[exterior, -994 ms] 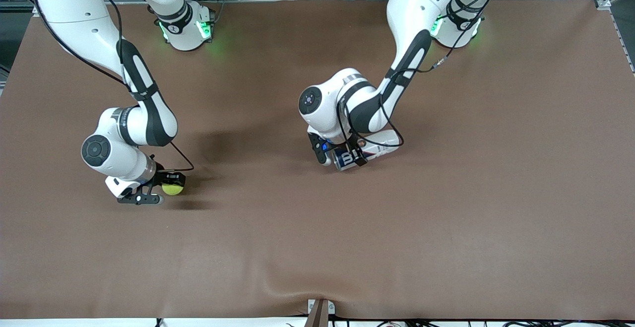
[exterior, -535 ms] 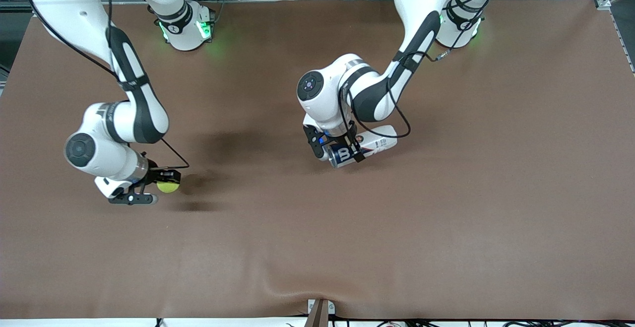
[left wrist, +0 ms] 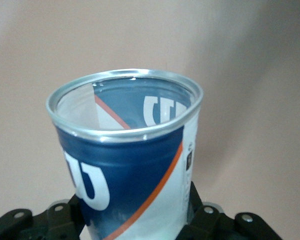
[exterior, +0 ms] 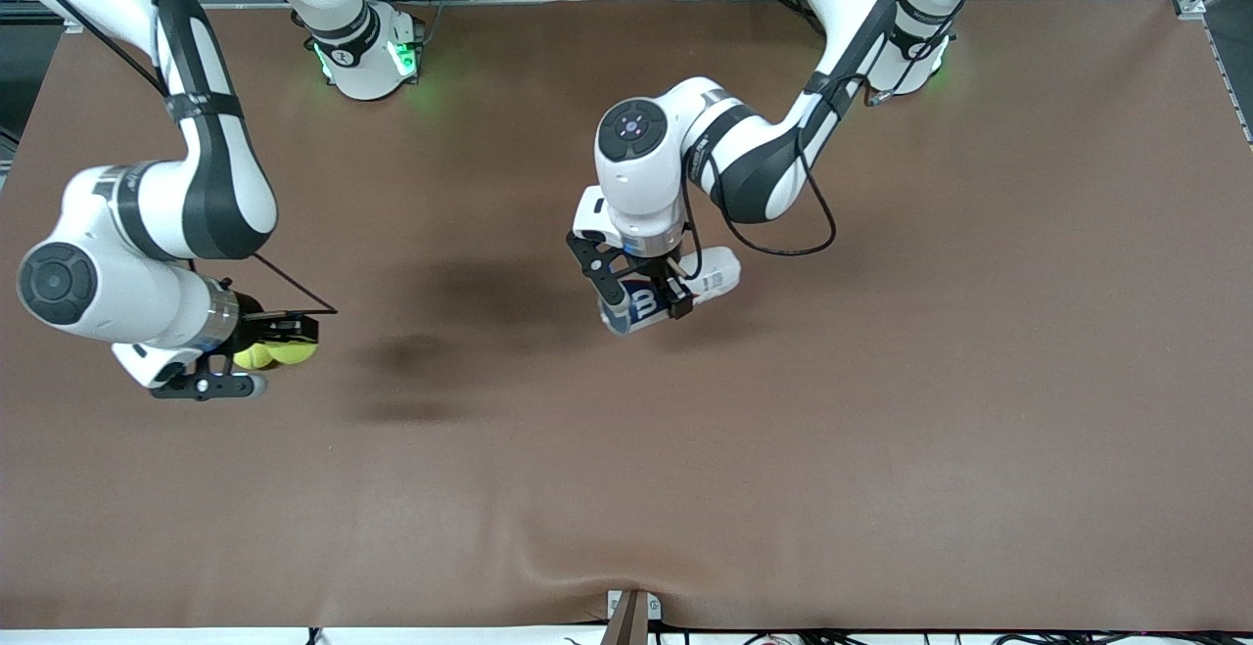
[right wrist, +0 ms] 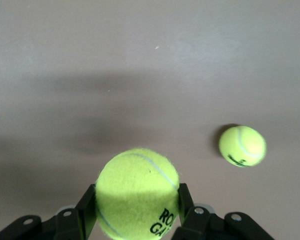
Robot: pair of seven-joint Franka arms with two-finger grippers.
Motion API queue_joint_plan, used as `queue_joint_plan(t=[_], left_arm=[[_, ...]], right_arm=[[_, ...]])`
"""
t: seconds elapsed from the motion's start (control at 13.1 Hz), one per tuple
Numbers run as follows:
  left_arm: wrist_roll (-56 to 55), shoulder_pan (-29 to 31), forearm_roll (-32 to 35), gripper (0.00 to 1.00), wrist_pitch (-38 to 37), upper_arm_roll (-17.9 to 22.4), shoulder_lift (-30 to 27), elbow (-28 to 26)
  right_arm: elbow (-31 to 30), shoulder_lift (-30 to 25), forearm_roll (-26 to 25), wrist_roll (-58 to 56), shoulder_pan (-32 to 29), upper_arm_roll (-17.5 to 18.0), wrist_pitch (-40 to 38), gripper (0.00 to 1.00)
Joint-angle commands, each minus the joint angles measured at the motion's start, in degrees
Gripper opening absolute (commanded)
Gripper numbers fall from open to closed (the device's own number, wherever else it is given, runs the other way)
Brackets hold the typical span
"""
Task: Insert tennis ball vertically with right arm
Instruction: 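Lift the can with the left gripper while the right gripper lifts the ball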
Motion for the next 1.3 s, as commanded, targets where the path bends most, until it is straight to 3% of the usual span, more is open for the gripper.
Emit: queue_joint_plan(t=[0.0,0.61,0.99,1.22], left_arm=[[-4.76,0.53,-1.86,0.76,8.21,0.18,-0.9,-0.76],[-17.07,1.94,-3.01,0.76,39.32,0.18,2.7,-1.99],[-22.1,1.76,-3.01,0.75,61.12,0.27,9.46,-3.14],[-22.1,0.54,-2.83,0.75,68.43,0.62,14.65,-2.44]], right_arm=[[3.27,0.27,-3.33,7.2,2.23,0.14,-2.56,0.51],[6.53,0.53,-5.44,18.62,4.6,0.05,-4.59,0.51],[6.88,1.06,-6.06,29.52,6.36,0.23,-0.99,0.5],[8.55,1.68,-5.62,37.86,7.59,1.36,2.43,0.5]])
